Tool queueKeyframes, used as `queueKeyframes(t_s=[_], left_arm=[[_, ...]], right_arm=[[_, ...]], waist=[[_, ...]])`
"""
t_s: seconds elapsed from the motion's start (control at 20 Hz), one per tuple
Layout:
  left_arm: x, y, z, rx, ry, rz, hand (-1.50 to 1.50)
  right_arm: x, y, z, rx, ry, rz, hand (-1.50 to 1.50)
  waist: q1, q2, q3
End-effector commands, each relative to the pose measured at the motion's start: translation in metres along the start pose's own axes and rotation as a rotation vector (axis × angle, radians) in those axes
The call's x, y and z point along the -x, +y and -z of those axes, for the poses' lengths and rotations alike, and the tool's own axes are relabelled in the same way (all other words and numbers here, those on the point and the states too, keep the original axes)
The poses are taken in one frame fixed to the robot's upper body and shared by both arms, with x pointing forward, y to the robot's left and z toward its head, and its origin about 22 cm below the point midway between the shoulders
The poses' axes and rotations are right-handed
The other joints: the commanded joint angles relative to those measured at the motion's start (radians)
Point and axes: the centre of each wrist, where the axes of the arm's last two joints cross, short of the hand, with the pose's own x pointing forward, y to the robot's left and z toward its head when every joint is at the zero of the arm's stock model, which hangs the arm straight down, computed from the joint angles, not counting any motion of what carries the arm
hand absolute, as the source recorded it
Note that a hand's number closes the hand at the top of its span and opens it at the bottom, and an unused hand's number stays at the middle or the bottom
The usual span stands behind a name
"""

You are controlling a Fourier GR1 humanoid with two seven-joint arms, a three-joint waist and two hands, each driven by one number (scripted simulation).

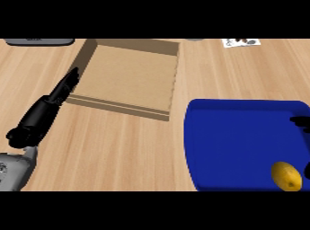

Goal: Pick the lemon from the tray and place it in the cardboard box

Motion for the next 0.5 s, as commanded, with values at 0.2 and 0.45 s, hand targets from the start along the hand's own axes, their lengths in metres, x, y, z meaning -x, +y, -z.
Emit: queueKeyframes(t_s=[0.2,0.45], left_arm=[[-0.009,0.01,-0.009,0.006,-0.004,-0.006,0.0],[0.005,0.003,0.0,-0.007,-0.011,-0.007,0.0]], right_arm=[[0.002,0.006,0.016,-0.015,0.138,-0.058,-1.5],[0.006,0.035,0.011,-0.032,0.078,-0.025,-1.5]], waist=[[0.006,0.0,0.0],[-0.008,0.0,0.0]])
